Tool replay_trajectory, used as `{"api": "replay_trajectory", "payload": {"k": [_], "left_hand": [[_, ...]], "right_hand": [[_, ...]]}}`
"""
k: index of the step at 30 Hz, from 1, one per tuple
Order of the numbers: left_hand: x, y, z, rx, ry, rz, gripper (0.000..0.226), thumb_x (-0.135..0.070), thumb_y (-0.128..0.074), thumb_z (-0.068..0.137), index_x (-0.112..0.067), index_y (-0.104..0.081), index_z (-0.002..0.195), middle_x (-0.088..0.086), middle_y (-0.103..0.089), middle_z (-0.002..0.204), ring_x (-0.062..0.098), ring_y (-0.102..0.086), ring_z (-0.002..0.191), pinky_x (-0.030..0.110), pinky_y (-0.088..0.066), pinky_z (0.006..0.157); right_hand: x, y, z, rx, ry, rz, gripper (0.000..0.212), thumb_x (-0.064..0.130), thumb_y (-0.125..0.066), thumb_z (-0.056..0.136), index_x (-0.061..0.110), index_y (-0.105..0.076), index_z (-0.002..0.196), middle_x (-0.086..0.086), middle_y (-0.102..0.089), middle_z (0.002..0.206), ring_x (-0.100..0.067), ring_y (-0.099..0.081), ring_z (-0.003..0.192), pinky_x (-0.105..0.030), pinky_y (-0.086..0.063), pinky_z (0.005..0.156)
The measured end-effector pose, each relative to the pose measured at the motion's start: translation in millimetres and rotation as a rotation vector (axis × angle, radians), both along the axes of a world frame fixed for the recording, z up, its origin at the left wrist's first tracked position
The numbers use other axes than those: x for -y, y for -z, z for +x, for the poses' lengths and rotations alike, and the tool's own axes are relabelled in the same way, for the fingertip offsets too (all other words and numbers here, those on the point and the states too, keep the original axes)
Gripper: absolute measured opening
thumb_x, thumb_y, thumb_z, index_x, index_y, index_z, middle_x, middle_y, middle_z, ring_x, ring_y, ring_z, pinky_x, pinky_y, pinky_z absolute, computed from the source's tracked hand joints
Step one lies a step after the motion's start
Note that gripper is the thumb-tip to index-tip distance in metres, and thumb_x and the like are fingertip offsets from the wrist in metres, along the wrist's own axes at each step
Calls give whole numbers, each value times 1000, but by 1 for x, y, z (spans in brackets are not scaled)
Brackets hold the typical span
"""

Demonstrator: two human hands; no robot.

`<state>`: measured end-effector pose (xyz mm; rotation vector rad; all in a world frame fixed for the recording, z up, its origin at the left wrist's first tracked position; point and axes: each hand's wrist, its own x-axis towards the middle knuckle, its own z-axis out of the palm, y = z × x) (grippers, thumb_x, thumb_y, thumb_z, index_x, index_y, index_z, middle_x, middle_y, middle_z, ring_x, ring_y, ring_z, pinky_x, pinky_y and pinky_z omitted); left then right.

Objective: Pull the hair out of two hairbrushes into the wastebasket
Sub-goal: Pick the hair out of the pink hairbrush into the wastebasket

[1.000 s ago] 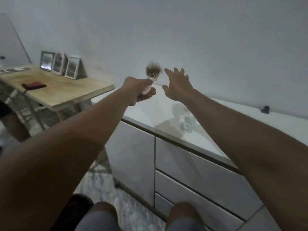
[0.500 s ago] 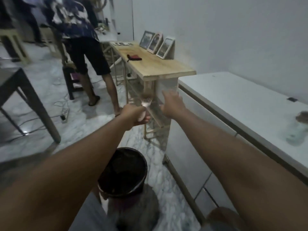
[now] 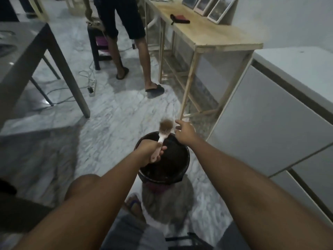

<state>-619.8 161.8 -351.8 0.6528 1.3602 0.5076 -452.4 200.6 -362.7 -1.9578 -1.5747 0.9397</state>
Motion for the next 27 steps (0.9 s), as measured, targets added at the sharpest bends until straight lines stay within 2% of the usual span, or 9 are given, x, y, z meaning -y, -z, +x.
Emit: {"api": "replay_trajectory", "payload": {"k": [2, 4, 7, 10, 12, 17, 20, 22, 27], "left_hand": [[-2, 9, -8, -4, 25, 4, 18, -12, -44, 104, -1, -58, 101, 8, -65, 101, 12, -49, 65, 26, -38, 53], [-8, 21, -11, -27, 42, 27, 17, -15, -47, 102, -4, -59, 102, 8, -67, 102, 13, -50, 63, 27, -38, 50], [-14, 39, -4, -59, 46, 57, 22, -28, -50, 103, -8, -61, 103, 7, -61, 91, 15, -47, 60, 27, -34, 47], [-16, 60, 4, -91, 9, 35, 25, -35, -47, 105, -14, -58, 96, 3, -52, 80, 15, -40, 58, 26, -28, 49], [-16, 75, 6, -118, -20, -14, 26, -37, -46, 104, -16, -58, 94, 2, -48, 77, 14, -37, 55, 25, -26, 47], [-27, 102, 11, -70, -42, -108, 24, -38, -43, 104, -19, -59, 104, -1, -46, 73, 13, -39, 55, 26, -28, 48], [-35, 116, 10, -1, -82, -125, 24, -36, -40, 105, -20, -59, 105, -3, -45, 71, 11, -38, 50, 24, -29, 44], [-38, 128, 5, 47, -150, -140, 26, -36, -39, 105, -19, -58, 102, -5, -46, 68, 9, -37, 47, 22, -29, 41], [-36, 158, 3, 50, -277, -195, 29, -38, -37, 106, -20, -58, 98, -8, -47, 65, 6, -37, 45, 19, -29, 37]], "right_hand": [[-6, 9, -4, -27, 32, 28, 50, 9, -51, 99, 10, -44, 148, -18, -60, 136, -30, -58, 124, -27, -46, 94], [-13, 22, -6, -73, 81, 37, 47, 12, -49, 99, 11, -48, 145, -18, -67, 124, -34, -65, 112, -37, -53, 97], [-26, 47, -8, -342, 229, -24, 41, 11, -48, 99, 11, -54, 139, -14, -68, 104, -31, -70, 91, -49, -62, 79], [-40, 75, -8, -615, 323, -75, 36, 24, -52, 102, 5, -60, 131, -18, -67, 117, -33, -70, 101, -46, -63, 76], [-41, 87, -9, -743, 320, -109, 37, 29, -54, 102, 1, -62, 125, -18, -69, 117, -33, -71, 101, -44, -64, 77], [-39, 114, -6, -717, 255, -58, 29, 14, -69, 93, -4, -68, 116, -19, -71, 111, -28, -70, 103, -34, -64, 73], [-48, 127, -7, -750, 310, -55, 22, 4, -65, 94, -10, -65, 111, -23, -69, 100, -28, -72, 86, -28, -63, 67], [-55, 138, -6, -761, 332, -49, 17, 3, -62, 96, -9, -64, 107, -22, -69, 94, -23, -71, 74, -26, -63, 65], [-60, 162, -10, -607, 389, 59, 9, 7, -63, 95, 0, -68, 98, -15, -72, 87, -17, -72, 71, -27, -63, 63]]}}
